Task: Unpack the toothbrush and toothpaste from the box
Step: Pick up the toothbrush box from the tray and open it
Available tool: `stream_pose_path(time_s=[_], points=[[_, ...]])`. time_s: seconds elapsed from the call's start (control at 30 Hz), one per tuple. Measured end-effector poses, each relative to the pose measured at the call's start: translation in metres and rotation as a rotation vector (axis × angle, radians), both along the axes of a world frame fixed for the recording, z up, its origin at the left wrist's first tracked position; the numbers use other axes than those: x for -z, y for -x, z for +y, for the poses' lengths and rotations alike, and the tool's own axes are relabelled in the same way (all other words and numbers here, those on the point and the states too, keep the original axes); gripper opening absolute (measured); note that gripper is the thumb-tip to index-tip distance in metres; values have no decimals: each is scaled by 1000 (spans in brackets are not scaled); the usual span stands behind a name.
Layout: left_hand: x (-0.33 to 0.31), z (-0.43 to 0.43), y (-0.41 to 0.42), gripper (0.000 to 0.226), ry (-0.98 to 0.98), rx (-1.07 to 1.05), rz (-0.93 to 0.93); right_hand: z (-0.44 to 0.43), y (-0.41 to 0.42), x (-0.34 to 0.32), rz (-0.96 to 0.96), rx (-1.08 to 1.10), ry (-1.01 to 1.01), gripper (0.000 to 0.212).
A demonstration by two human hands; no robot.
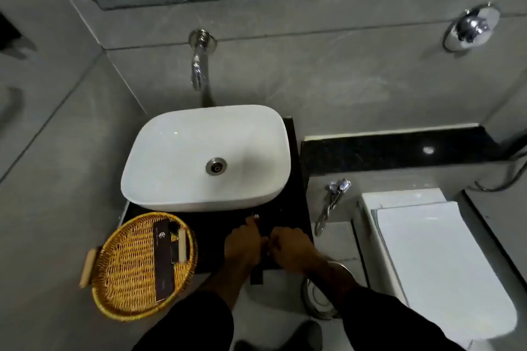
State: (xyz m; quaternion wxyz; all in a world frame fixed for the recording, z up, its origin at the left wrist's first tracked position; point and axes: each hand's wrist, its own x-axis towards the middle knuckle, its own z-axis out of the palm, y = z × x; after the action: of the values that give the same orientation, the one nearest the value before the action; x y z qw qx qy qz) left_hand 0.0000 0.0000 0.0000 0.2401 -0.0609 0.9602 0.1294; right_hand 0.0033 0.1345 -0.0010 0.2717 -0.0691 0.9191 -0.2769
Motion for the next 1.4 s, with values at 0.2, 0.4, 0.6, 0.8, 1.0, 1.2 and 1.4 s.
stream_pose_path(time_s=[0.2,0.4,0.6,0.8,1.0,1.2,1.4], points=[[25,17,-17,67,1,-227,10,19,-25,29,-92,38,99,28],[29,28,-26,62,-186,-358,82,13,-48,52,-141,187,226,41],[20,39,-43,79,-337,-336,183,13,-77,48,-53,401,360,43],[12,30,-54,67,-695,-450,122,36,-118,19,-133,449,392,37],[-8,20,-39,40,-1314,-1106,-75,47,-152,-27,-33,444,312,35],[-30,9,-27,34,-1675,-1359,-211,36,-141,-100,358,489,279,29],[-56,1,-15,35,-1991,-1424,-270,11,-106,-164,619,570,339,39]])
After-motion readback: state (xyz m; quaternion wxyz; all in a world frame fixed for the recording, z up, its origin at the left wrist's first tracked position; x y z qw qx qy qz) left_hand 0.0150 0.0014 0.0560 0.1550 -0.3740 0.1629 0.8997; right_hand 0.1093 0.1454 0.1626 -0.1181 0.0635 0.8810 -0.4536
